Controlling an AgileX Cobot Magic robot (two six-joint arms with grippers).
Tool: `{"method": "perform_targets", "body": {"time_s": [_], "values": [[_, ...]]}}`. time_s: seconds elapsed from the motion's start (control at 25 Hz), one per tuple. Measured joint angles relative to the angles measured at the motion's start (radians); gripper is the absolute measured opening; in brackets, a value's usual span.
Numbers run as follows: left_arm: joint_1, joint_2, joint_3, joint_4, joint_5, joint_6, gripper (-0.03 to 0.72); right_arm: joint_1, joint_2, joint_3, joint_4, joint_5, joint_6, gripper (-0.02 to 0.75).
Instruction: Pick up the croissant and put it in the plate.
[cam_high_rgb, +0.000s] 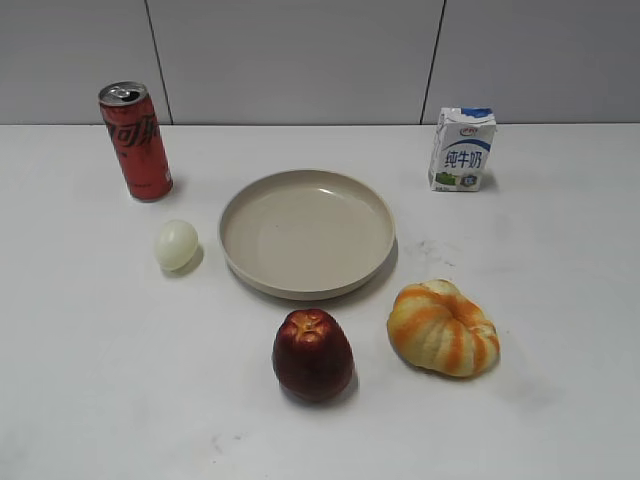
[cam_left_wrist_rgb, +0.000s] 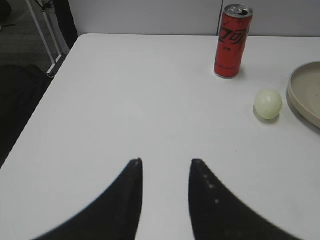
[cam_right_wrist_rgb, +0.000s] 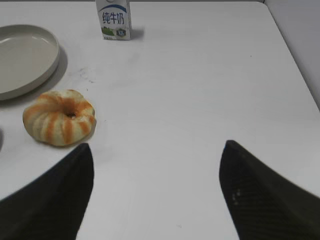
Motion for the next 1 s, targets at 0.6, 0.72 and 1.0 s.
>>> {"method": "perform_targets", "body": {"time_s": [0.6, 0.72, 1.0], "values": [[0.000, 0.000, 0.000, 0.000, 0.000, 0.000, 0.230, 0.000, 0.699, -0.018, 0.106, -0.555, -0.155, 0.605], [0.000, 0.000, 0.000, 0.000, 0.000, 0.000, 0.230, 0.020, 0.896, -0.052, 0.162, -0.552, -0.200, 0.606], [0.000, 0.000, 0.000, 0.000, 0.000, -0.001, 0.230, 0.275, 1.294, -0.238, 0.201, -0.434, -0.252, 0.606]]}}
